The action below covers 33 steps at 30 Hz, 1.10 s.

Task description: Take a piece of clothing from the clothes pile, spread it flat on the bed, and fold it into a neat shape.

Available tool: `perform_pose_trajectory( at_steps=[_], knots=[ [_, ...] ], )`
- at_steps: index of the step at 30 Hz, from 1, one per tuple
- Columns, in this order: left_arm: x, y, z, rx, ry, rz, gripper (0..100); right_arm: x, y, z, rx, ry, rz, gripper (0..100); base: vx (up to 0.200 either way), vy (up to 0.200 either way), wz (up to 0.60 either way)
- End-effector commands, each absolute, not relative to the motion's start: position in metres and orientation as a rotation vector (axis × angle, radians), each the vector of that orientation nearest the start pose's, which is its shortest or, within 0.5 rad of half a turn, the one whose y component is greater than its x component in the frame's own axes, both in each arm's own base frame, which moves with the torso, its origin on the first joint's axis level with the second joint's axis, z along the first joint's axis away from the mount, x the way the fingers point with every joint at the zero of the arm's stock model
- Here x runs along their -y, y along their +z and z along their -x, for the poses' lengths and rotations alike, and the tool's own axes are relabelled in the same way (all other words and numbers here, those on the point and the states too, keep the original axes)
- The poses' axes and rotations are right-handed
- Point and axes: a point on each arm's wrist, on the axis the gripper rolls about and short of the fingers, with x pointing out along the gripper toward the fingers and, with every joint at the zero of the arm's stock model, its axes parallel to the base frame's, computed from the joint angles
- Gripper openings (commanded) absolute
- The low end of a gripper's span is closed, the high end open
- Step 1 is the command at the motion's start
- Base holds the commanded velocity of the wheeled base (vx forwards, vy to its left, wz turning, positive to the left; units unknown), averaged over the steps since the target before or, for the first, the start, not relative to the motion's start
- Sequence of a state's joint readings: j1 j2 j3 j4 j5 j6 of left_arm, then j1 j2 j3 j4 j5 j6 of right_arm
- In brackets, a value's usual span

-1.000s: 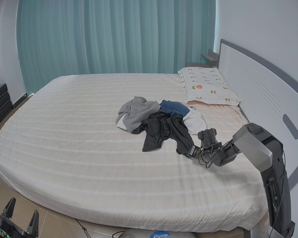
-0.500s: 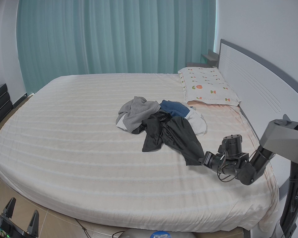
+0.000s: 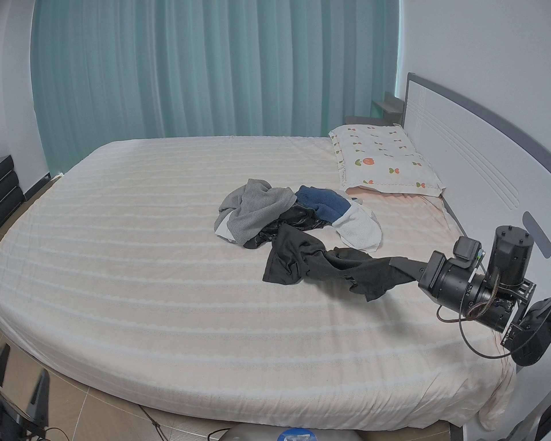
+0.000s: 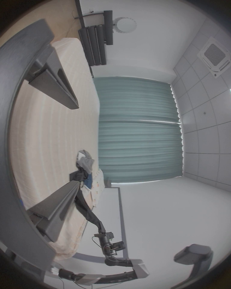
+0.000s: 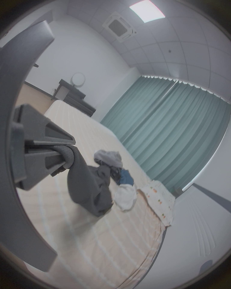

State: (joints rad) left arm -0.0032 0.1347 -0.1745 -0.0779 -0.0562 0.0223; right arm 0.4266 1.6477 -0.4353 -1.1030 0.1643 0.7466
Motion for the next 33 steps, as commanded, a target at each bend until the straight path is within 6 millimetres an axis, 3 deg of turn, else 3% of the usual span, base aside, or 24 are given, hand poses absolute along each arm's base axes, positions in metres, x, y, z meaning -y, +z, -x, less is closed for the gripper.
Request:
perform_pose_trajectory(
  at_steps=[1, 3, 4, 7, 8, 9, 12, 16, 17, 24, 26, 29, 33],
  knots=[
    [0.004, 0.191, -0.049, -0.15, -0.166, -0.119, 100, -0.119, 0.201, -0.225, -0.152, 0.664, -0.74, 0, 0.0, 0.0, 0.0],
    [0.005, 0.188, -0.061, -0.21, -0.189, -0.108, 100, -0.119, 0.204, -0.225, -0.141, 0.665, -0.738, 0, 0.0, 0.0, 0.0],
    [0.01, 0.183, -0.085, -0.312, -0.236, -0.093, 100, -0.118, 0.208, -0.223, -0.126, 0.674, -0.739, 0, 0.0, 0.0, 0.0],
    [0.022, 0.168, -0.12, -0.425, -0.308, -0.066, 100, -0.119, 0.207, -0.222, -0.138, 0.673, -0.73, 0, 0.0, 0.0, 0.0],
    [0.022, 0.168, -0.12, -0.425, -0.308, -0.066, 100, -0.119, 0.207, -0.222, -0.138, 0.673, -0.73, 0, 0.0, 0.0, 0.0],
    [0.036, 0.157, -0.14, -0.472, -0.366, -0.062, 100, -0.123, 0.206, -0.222, -0.154, 0.682, -0.725, 0, 0.0, 0.0, 0.0],
    [0.057, 0.139, -0.162, -0.562, -0.437, -0.048, 100, -0.124, 0.204, -0.221, -0.167, 0.681, -0.722, 0, 0.0, 0.0, 0.0],
    [0.075, 0.122, -0.177, -0.634, -0.473, -0.017, 100, -0.126, 0.203, -0.221, -0.171, 0.682, -0.722, 0, 0.0, 0.0, 0.0],
    [0.091, 0.108, -0.191, -0.655, -0.49, 0.016, 100, -0.126, 0.203, -0.222, -0.171, 0.679, -0.722, 0, 0.0, 0.0, 0.0],
    [0.146, 0.061, -0.227, -0.617, -0.44, 0.023, 100, -0.128, 0.199, -0.222, -0.191, 0.671, -0.697, 0, 0.0, 0.0, 0.0],
    [0.153, 0.057, -0.23, -0.606, -0.441, 0.025, 100, -0.128, 0.199, -0.222, -0.19, 0.67, -0.693, 0, 0.0, 0.0, 0.0],
    [0.185, 0.042, -0.248, -0.565, -0.439, 0.017, 100, -0.127, 0.198, -0.22, -0.173, 0.634, -0.669, 0, 0.0, 0.0, 0.0],
    [0.206, 0.033, -0.262, -0.542, -0.421, 0.012, 100, -0.134, 0.194, -0.218, -0.192, 0.637, -0.665, 0, 0.0, 0.0, 0.0]
  ],
)
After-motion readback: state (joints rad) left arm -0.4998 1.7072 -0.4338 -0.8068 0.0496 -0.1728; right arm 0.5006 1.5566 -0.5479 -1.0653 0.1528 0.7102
